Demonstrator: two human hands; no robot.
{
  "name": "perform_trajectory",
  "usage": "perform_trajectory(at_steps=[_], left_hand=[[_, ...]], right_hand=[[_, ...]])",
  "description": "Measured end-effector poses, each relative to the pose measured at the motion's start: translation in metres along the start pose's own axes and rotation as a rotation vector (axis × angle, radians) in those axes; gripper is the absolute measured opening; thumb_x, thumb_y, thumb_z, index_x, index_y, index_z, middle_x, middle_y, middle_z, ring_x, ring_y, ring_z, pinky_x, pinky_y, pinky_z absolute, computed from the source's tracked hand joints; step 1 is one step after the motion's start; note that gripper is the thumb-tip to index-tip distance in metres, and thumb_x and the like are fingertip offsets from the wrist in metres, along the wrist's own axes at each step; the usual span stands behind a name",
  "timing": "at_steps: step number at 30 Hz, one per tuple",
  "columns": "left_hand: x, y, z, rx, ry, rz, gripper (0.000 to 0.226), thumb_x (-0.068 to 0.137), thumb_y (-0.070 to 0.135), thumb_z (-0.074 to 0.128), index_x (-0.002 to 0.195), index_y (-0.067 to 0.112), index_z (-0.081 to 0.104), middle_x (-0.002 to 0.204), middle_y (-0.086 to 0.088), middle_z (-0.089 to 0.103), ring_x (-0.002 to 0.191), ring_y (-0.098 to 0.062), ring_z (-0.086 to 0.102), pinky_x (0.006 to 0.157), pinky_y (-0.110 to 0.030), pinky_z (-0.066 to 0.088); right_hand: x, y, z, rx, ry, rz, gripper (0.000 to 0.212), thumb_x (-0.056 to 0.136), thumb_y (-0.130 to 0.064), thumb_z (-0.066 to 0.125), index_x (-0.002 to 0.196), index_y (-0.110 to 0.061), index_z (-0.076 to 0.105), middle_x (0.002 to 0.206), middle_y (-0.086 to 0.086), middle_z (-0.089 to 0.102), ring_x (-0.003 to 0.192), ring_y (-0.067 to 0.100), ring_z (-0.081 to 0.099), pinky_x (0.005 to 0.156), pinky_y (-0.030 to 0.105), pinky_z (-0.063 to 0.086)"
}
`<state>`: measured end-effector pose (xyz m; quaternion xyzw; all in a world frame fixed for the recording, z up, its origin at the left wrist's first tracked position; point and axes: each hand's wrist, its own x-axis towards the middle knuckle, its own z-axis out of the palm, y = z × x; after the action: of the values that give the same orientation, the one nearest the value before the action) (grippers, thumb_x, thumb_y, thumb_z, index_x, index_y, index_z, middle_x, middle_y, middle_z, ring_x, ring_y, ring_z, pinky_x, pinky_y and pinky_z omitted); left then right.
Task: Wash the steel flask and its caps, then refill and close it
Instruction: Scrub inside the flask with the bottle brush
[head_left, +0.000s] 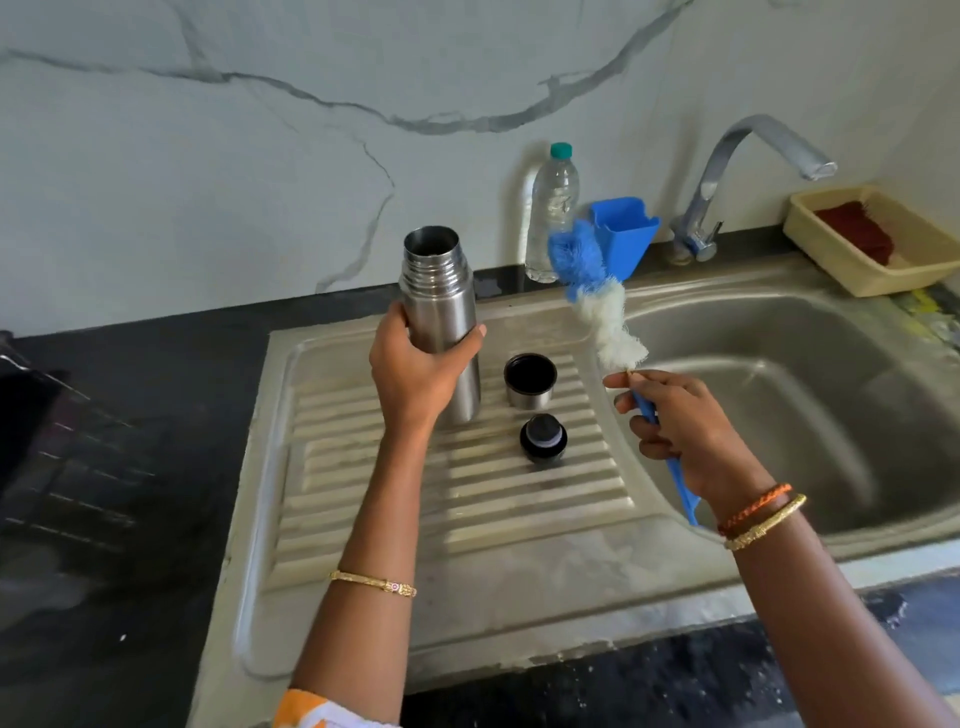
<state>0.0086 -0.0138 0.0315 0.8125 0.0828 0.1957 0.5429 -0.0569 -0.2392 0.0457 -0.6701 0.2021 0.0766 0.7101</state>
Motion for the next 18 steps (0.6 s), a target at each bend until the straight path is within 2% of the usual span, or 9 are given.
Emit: perform_trajectory(at_steps=[7,13,18], left_hand=[[0.0,-0.028,0.001,-0.033,0.061,-0.002,0.053,0.058,0.042,0.088,0.099,0.029,0.056,0.092,0.014,0.063,0.084,-0.007,0.064,0.074,-0.031,0.057],[-0.005,-0.035,0.0,-0.004,0.088,0.023,0.06,0.058,0.044,0.088,0.105,0.02,0.059,0.098,0.006,0.065,0.086,-0.01,0.062,0.074,-0.033,0.056],[-0.007,-0.035,0.001,0.035,0.059,0.012,0.065,0.061,0.046,0.086,0.113,0.019,0.056,0.104,0.004,0.063,0.089,-0.012,0.061,0.076,-0.036,0.055]], right_hand=[[0.002,0.012,0.016,-0.019,0.022,0.044,0.027,0.101,-0.014,0.04,0.097,-0.005,0.065,0.068,0.003,0.051,0.039,0.006,0.028,0.034,0.015,0.021],[-0.003,0.018,0.019,-0.026,0.027,0.067,0.027,0.102,-0.014,0.04,0.098,-0.004,0.065,0.068,0.003,0.052,0.038,0.006,0.029,0.034,0.016,0.022],[-0.005,0.019,0.018,-0.022,0.037,0.074,0.027,0.102,-0.014,0.039,0.1,-0.003,0.064,0.069,0.003,0.051,0.04,0.007,0.029,0.033,0.017,0.023]])
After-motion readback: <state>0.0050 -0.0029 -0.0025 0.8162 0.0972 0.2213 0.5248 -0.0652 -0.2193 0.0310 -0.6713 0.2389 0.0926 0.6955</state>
